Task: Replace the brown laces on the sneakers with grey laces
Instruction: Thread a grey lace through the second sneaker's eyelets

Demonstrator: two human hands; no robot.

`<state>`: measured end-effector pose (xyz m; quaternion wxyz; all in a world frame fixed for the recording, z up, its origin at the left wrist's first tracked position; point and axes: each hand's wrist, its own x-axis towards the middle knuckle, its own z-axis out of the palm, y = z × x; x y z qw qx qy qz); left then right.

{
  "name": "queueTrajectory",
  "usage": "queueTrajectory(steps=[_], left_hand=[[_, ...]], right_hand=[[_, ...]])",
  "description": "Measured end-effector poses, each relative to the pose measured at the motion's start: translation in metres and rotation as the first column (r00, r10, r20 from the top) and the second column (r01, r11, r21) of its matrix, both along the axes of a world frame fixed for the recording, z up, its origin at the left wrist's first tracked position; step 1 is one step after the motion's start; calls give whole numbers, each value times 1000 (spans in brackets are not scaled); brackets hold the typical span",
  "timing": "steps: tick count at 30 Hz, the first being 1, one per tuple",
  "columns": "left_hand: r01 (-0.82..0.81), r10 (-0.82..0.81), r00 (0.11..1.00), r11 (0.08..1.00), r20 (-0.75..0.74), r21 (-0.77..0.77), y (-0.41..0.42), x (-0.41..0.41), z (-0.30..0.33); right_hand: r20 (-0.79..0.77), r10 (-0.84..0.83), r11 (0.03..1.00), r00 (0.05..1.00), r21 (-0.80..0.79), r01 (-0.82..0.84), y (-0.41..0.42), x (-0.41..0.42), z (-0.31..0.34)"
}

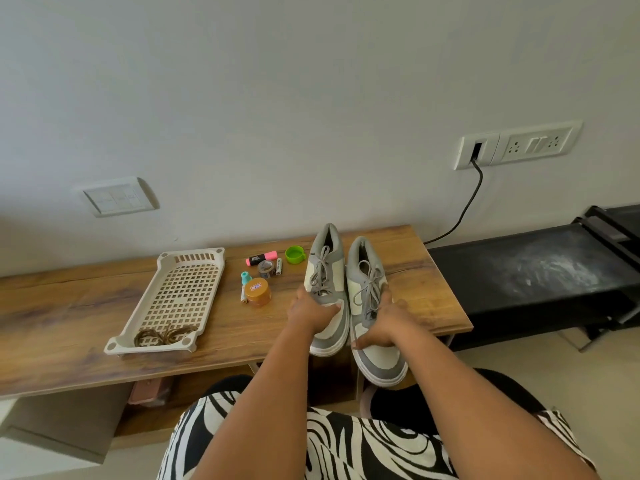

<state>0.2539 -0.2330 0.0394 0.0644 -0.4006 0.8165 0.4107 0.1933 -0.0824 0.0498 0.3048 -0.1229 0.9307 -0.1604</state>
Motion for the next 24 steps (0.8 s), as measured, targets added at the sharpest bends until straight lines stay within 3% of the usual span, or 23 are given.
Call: queueTrajectory(steps=[4,8,9,12,15,18,19,21,22,24], left_hand=[[84,-77,995,989,62,-123,3,-2,0],[110,-96,990,984,102,-141,8,-5,-1],[125,-109,987,983,118,-136,9,-6,-1],[185,-178,973,982,146,-40,11,-6,6],[342,-364,922,925,134,165,12,-1,26],[391,-405,914,885,6,255,13,-1,36],[352,-345,936,915,-66,199,13,-4,36],[219,-239,958,967,-162,-132,10,-12,34],[166,-235,954,931,-185,-325,8,-15,32],[168,-302,937,830,-175,-532,2,-22,27]], right_hand=[[-46,-64,995,997,-82,60,3,-12,-9],[-109,-179,929,978,-347,131,5,-27,-8],[-147,-179,928,973,-353,118,6,-30,-6],[-163,-76,977,984,-210,41,8,-36,-1],[-99,-4,1000,995,-27,1,10,-39,1],[-123,32,999,992,30,-29,12,-40,5],[-137,45,998,990,47,-38,13,-42,5],[-151,79,993,985,94,-65,14,-43,3],[-157,99,989,983,126,-79,14,-42,1],[-164,116,983,980,162,-90,12,-44,-2]])
